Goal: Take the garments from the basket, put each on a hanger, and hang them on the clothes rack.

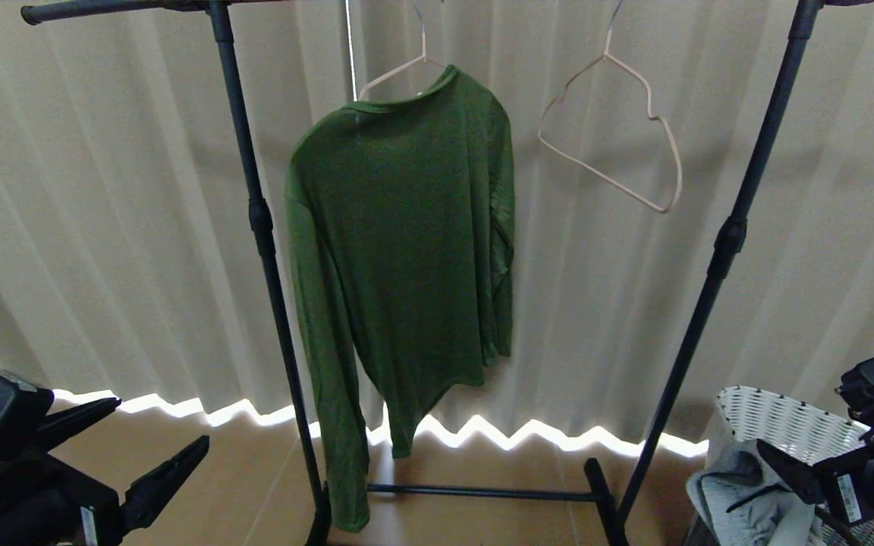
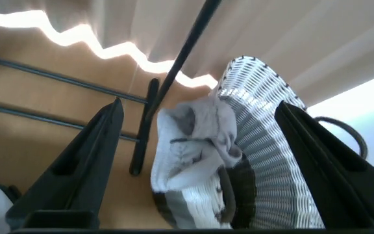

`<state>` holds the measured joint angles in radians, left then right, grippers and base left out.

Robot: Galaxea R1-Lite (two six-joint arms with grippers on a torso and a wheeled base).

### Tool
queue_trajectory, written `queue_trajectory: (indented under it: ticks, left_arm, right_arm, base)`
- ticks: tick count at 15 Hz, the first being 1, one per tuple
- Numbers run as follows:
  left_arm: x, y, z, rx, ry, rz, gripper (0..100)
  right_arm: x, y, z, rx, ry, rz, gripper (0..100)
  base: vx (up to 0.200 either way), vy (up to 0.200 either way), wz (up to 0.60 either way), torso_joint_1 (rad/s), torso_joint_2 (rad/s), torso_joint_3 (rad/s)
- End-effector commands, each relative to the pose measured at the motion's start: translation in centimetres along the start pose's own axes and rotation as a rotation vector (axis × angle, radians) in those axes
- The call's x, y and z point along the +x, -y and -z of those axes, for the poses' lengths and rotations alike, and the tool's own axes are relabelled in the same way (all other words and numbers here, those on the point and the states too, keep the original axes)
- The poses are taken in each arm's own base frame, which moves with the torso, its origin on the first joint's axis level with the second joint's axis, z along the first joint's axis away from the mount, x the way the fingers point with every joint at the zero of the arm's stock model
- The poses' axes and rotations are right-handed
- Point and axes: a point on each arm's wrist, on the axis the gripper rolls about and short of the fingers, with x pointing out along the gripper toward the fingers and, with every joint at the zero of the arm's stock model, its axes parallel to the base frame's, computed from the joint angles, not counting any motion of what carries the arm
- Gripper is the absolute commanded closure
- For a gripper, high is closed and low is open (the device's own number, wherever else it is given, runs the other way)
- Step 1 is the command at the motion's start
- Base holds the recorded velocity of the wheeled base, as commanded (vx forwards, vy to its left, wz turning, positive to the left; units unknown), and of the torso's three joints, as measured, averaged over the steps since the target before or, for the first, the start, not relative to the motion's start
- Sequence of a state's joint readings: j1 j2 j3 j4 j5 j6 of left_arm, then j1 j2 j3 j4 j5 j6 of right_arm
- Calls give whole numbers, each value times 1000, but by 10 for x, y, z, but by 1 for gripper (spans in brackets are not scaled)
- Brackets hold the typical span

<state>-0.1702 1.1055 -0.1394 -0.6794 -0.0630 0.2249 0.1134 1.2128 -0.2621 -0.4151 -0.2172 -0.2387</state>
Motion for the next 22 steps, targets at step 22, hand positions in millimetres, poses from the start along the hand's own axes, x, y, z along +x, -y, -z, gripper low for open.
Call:
queue_trajectory:
  ticks: [22]
  left_arm:
    - [-3,2,0,16,14,15,0]
  right_arm:
    - [47,-14,13,-213,-221,-76,0]
  base:
    - [0,-64,0,1,1,1]
